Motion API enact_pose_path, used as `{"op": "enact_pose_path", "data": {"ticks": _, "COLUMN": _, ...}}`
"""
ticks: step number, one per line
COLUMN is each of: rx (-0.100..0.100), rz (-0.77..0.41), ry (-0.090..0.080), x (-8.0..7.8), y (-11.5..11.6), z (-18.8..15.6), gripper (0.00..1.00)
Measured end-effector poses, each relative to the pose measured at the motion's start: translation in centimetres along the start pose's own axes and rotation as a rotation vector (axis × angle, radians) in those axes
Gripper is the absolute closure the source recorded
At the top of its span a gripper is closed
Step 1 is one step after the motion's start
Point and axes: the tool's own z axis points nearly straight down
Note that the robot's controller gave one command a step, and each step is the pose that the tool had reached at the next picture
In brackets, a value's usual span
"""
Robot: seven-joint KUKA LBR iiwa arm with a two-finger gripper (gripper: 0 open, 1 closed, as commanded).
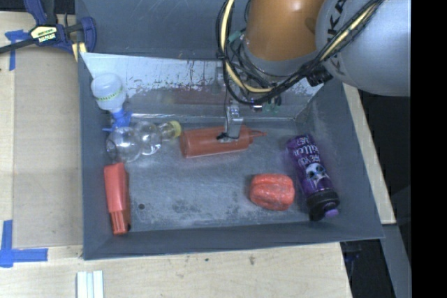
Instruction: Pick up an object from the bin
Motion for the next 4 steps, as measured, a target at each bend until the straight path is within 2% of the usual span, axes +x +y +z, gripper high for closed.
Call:
{"op": "enact_pose_path", "data": {"ticks": 1, "rx": -0.001, "rz": 0.001, "ry": -0.009, "x": -0.1, "y": 0.0, "z": -0.5, "gripper": 0.00}}
{"op": "enact_pose_path", "data": {"ticks": 2, "rx": -0.001, "rz": -0.032, "ry": -0.015, "x": -0.1, "y": -0.7, "z": 4.5, "gripper": 0.00}}
{"op": "enact_pose_path", "data": {"ticks": 3, "rx": -0.001, "rz": 0.065, "ry": -0.007, "x": 1.3, "y": 0.1, "z": 9.4, "gripper": 0.00}}
{"op": "enact_pose_path", "data": {"ticks": 4, "rx": -0.001, "rz": 0.068, "ry": -0.008, "x": 2.7, "y": 0.9, "z": 14.0, "gripper": 1.00}}
